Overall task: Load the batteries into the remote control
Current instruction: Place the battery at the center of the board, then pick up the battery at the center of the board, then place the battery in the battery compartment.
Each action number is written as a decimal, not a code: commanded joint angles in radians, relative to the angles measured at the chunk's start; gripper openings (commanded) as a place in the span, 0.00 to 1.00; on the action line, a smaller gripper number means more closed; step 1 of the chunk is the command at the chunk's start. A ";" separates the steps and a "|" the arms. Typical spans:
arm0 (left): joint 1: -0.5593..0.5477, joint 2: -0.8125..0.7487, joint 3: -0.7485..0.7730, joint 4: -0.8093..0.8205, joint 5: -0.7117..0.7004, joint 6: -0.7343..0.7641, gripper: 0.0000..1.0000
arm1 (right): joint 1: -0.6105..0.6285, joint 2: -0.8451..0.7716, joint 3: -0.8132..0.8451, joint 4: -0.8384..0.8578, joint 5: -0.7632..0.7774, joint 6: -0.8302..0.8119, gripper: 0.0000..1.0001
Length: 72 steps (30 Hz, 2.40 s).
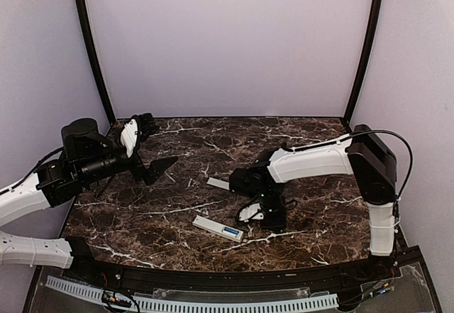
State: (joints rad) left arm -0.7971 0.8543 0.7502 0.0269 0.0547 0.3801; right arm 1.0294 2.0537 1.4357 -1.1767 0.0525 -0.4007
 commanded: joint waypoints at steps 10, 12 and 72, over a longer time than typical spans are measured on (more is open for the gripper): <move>-0.007 0.000 -0.009 -0.019 0.020 -0.012 0.94 | 0.025 0.041 -0.056 0.247 0.041 0.175 0.21; -0.006 0.001 -0.009 -0.020 0.021 -0.012 0.95 | 0.025 0.039 -0.056 0.255 0.039 0.178 0.22; -0.005 0.099 -0.035 0.027 -0.009 0.009 0.99 | 0.143 -0.197 -0.256 0.852 -0.166 0.452 0.00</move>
State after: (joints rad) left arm -0.7967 0.9520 0.7353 0.0360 0.0433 0.3817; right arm 1.1648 1.8462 1.1912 -0.2993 -0.1539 0.0612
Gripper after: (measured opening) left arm 0.990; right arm 0.039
